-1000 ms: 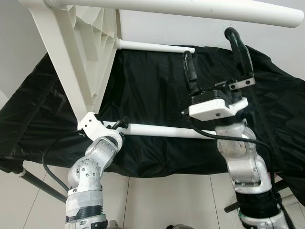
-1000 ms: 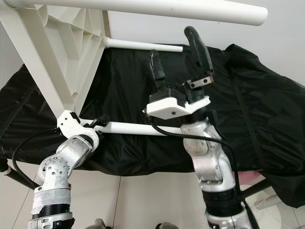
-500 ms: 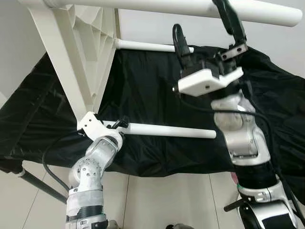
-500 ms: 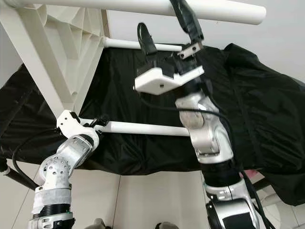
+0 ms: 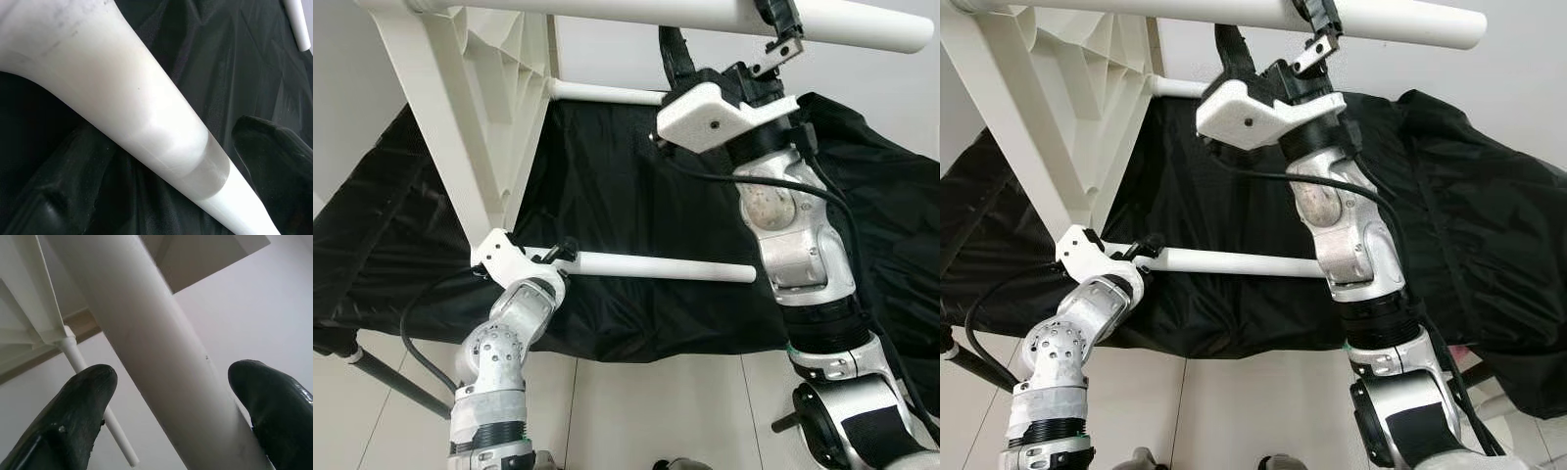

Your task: Building children table

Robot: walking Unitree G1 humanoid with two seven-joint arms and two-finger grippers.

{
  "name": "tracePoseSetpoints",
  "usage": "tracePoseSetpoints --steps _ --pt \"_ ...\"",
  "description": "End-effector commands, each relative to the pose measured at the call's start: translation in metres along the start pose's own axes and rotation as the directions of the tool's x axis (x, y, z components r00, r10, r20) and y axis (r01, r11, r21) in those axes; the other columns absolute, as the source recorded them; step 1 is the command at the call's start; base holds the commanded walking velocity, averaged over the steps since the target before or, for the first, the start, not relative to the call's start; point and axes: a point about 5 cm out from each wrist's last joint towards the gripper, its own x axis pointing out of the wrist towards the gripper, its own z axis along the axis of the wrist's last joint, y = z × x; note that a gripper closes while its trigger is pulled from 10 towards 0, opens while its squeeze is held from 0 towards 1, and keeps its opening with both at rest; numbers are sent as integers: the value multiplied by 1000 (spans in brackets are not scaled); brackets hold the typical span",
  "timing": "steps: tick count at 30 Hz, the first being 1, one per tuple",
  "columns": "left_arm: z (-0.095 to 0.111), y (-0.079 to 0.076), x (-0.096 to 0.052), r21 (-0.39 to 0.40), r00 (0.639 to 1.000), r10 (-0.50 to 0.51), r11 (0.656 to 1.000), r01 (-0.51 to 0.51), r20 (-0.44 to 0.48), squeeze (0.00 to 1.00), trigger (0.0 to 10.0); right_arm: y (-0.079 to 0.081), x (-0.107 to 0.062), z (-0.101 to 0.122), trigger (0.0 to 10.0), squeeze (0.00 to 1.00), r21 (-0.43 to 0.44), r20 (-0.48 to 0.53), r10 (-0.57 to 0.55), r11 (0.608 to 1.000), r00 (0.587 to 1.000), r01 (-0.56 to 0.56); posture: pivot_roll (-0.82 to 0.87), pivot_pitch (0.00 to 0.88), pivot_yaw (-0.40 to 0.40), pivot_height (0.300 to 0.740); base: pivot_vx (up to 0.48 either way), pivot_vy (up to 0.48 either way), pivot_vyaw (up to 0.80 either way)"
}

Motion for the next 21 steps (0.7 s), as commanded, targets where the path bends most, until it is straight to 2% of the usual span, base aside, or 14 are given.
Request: tracePoseSetpoints --steps 1,4,5,6,10,21 --pt "-22 -7 -1 -65 998 -16 998 12 -61 0 10000 0 6 1 10000 0 -30 -25 14 999 1000 -15 -50 76 1 740 0 0 0" --pt "-22 -8 -2 -67 998 -17 998 13 -64 0 10000 -1 10 -1 10000 0 -56 -61 11 998 998 -14 -50 76 1 740 0 0 0" --pt "-23 -8 -2 -68 998 -19 998 14 -65 0 10000 -4 9 -5 0 0 -31 -109 -3 1000 994 -1 -47 75 -3 740 0 0 0" --pt "-23 -8 -2 -68 998 -19 998 14 -65 0 10000 -4 9 -5 0 0 -31 -109 -3 1000 994 -1 -47 75 -3 740 0 0 0" --pt "-23 -9 -3 -68 997 -25 998 20 -68 0 10000 -17 5 -15 0 0 26 -219 -63 997 974 71 -47 74 -4 740 0 0 0" --pt "-30 -10 -5 -67 994 -28 998 21 -102 0 10000 -21 3 -15 0 0 26 -264 -71 996 962 81 -50 73 -2 740 0 0 0"
